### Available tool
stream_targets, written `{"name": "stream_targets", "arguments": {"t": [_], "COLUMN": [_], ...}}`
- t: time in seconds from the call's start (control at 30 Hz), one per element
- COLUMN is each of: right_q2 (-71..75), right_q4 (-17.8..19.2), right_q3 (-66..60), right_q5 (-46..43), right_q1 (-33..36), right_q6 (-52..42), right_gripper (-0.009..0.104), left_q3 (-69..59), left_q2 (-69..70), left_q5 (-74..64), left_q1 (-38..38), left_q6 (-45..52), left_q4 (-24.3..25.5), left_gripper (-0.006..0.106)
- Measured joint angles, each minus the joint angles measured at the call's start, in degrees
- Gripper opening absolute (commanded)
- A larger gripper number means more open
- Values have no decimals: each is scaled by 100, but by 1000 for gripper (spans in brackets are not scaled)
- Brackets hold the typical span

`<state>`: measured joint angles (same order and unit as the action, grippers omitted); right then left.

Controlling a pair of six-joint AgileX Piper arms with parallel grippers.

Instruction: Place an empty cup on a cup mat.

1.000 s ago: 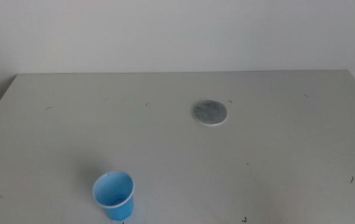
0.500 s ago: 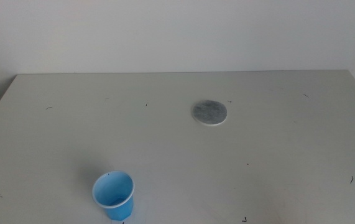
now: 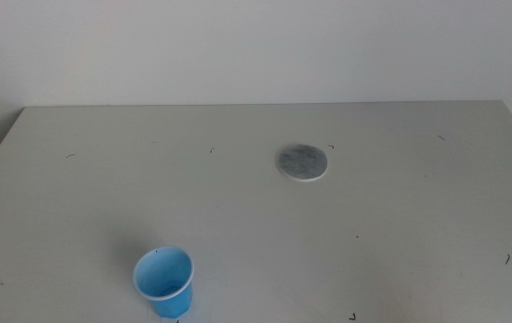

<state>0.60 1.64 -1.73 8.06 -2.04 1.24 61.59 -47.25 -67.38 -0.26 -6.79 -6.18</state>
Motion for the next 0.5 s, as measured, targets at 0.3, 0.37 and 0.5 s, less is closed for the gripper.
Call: {"name": "stream_targets", "arguments": {"t": [0.3,0.37,0.5], "right_q2": [0,0,0], "right_q4": [0,0,0], "right_q3": [0,0,0], "right_q5": [0,0,0], "right_q1": [0,0,0], "right_q6": [0,0,0], "right_gripper": [94,94,94], "left_q3": [0,0,0], "left_q2": [-952,-1177,-1532], "left_q5": [-438,-432,-419], "left_q1": [0,0,-39], "left_q6": [197,258,356], "left_q4": [-591,-663,-799], "left_gripper": [100,100,99]}}
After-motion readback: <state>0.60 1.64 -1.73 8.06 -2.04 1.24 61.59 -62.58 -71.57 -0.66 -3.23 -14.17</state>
